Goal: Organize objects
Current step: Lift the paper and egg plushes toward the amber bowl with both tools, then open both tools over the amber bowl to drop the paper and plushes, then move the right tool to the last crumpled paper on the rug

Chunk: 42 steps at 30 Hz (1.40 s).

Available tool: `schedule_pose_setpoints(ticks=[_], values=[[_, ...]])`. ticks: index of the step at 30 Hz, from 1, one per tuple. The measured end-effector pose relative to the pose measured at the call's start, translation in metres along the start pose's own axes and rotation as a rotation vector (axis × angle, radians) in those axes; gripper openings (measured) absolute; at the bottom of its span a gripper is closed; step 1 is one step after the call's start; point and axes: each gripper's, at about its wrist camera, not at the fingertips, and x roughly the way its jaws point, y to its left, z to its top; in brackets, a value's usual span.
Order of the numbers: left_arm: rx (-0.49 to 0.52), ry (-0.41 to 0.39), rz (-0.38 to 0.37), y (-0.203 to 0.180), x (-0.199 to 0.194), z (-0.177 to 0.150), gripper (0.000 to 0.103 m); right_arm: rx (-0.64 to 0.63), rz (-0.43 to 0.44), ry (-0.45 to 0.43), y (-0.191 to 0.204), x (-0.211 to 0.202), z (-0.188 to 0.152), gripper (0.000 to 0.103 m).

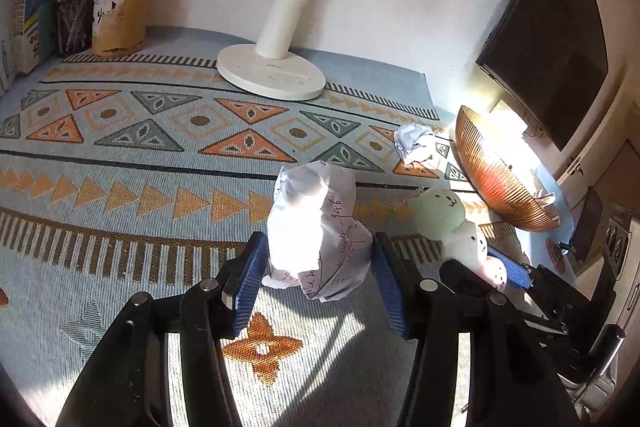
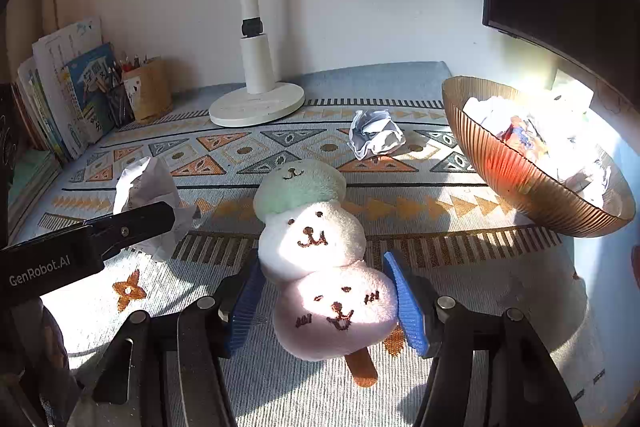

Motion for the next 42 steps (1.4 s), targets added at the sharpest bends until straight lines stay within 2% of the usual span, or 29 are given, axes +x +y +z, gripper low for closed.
schedule_pose_setpoints(ticks=[2,4,8,11,15,17,18,19,20,21,22,24,27,31,33,35,36,37,40,42], values=[[0.020,-0.001,-0.039,-0.015,-0.003,0.010,0.050,0.061,0.053,-0.017,-0.014,-0.014,0.004,0.059],[0.065,-0.028,-0.080,-0.038,-0.011,0.025,0.050,0.098,0.062,-0.080,-0.032,-0.037,0.015,0.059],[0.176,-0.096,-0.171,-0.099,-0.019,0.064,0.050,0.176,-0.046,-0.262,-0.083,-0.090,0.050,0.059],[0.230,-0.106,-0.265,-0.145,-0.006,0.091,0.050,0.284,-0.141,-0.351,-0.131,-0.113,0.073,0.060],[0.298,-0.110,-0.309,-0.198,0.029,0.112,0.050,0.394,-0.223,-0.352,-0.182,-0.107,0.096,0.060],[0.305,-0.104,-0.343,-0.215,0.046,0.117,0.050,0.451,-0.219,-0.337,-0.202,-0.095,0.102,0.064],[0.313,-0.118,-0.352,-0.221,0.052,0.117,0.052,0.486,-0.193,-0.322,-0.213,-0.088,0.104,0.069],[0.324,-0.125,-0.360,-0.227,0.058,0.117,0.061,0.514,-0.162,-0.298,-0.223,-0.078,0.105,0.076],[0.334,-0.118,-0.378,-0.232,0.065,0.117,0.068,0.537,-0.149,-0.259,-0.233,-0.068,0.106,0.077],[0.343,-0.096,-0.391,-0.236,0.074,0.117,0.091,0.553,-0.149,-0.217,-0.241,-0.059,0.104,0.077],[0.346,-0.078,-0.386,-0.239,0.082,0.115,0.100,0.558,-0.152,-0.186,-0.246,-0.054,0.102,0.077],[0.355,-0.049,-0.347,-0.237,0.094,0.110,0.100,0.567,-0.155,-0.153,-0.251,-0.052,0.091,0.077],[0.333,-0.026,-0.328,-0.216,0.089,0.104,0.100,0.561,-0.108,-0.165,-0.248,-0.062,0.080,0.077],[0.237,-0.074,-0.280,-0.167,0.056,0.106,0.100,0.530,-0.051,-0.192,-0.222,-0.075,0.079,0.077],[0.197,-0.107,-0.243,-0.140,0.036,0.106,0.100,0.492,-0.003,-0.199,-0.201,-0.081,0.082,0.077],[0.186,-0.147,-0.172,-0.115,0.015,0.102,0.100,0.433,0.047,-0.204,-0.172,-0.087,0.083,0.077],[0.184,-0.163,-0.128,-0.102,0.007,0.099,0.100,0.394,0.069,-0.206,-0.155,-0.089,0.082,0.080],[0.179,-0.169,-0.091,-0.090,0.003,0.097,0.100,0.361,0.085,-0.207,-0.138,-0.090,0.079,0.087],[0.131,-0.148,-0.013,-0.049,-0.003,0.080,0.100,0.289,0.127,-0.197,-0.089,-0.078,0.062,0.091],[0.097,-0.116,0.007,-0.025,0.001,0.066,0.100,0.225,0.111,-0.155,-0.058,-0.053,0.048,0.091]])
